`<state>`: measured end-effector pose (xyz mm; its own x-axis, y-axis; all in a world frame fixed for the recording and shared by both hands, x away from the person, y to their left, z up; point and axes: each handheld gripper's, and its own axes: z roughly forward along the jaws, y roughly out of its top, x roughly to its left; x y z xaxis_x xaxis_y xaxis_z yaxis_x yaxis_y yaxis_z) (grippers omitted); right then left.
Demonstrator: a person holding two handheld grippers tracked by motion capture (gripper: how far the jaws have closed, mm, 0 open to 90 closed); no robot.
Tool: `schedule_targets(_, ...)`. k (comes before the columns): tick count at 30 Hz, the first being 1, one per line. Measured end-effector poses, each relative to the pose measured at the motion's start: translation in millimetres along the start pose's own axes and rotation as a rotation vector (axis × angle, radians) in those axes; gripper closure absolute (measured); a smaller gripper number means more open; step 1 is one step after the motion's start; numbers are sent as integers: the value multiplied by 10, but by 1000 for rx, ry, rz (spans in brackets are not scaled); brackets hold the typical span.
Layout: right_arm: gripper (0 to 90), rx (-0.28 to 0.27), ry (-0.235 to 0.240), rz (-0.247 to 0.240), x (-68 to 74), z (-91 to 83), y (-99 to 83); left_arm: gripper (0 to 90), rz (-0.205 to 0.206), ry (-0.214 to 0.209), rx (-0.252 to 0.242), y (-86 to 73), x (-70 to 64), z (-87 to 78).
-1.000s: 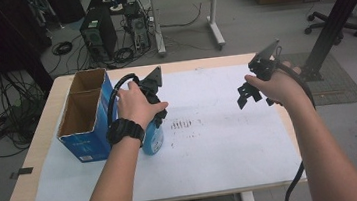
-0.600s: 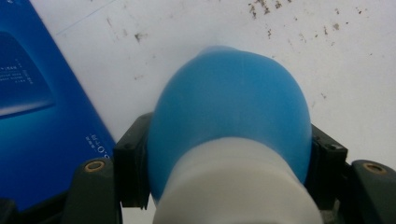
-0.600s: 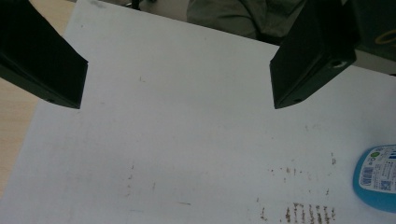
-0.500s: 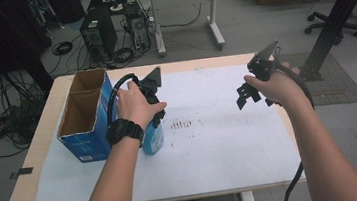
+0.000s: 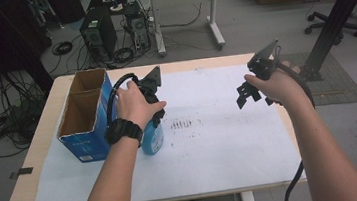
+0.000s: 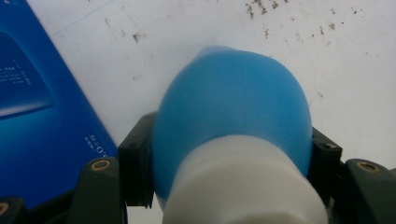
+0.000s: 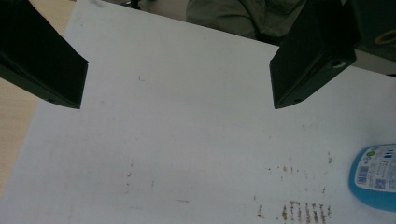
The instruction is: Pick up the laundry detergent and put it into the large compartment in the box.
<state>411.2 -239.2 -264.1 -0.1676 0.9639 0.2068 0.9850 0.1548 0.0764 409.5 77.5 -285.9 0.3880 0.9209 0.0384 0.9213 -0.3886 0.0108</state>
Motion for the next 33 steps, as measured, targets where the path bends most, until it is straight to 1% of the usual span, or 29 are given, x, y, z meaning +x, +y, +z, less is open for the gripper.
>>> schedule_targets(2, 41, -4, 7, -1, 2, -7, 2, 366, 1, -1, 3, -1, 2, -2)
schedule_targets(8, 41, -3, 5, -3, 1, -25, 8, 369, -3, -1, 11, -4, 9, -22)
schedule_targets(11, 40, -6, 6, -2, -5, -46, 8, 370, 1, 2, 15, -9, 0, -69)
schedule_targets(13, 39, -6, 10, -3, -10, -66, 8, 370, -4, 1, 13, -14, -6, -126)
schedule_targets(17, 39, -12, 12, -1, -9, -94, 7, 370, -1, 0, 5, -18, -15, -285)
schedule_targets(20, 39, -12, 16, -9, 3, -108, 7, 370, 5, 4, 0, -21, -24, -400)
schedule_targets(22, 39, -11, 16, -13, 10, -118, 9, 370, 3, 7, 3, -21, -32, -503)
schedule_targets(27, 38, -17, 16, -13, 16, -159, 18, 370, -3, 9, -11, -19, -19, -748)
schedule_targets(33, 38, -16, 17, -20, 28, -190, 29, 371, -14, 20, -26, -5, 12, -1039)
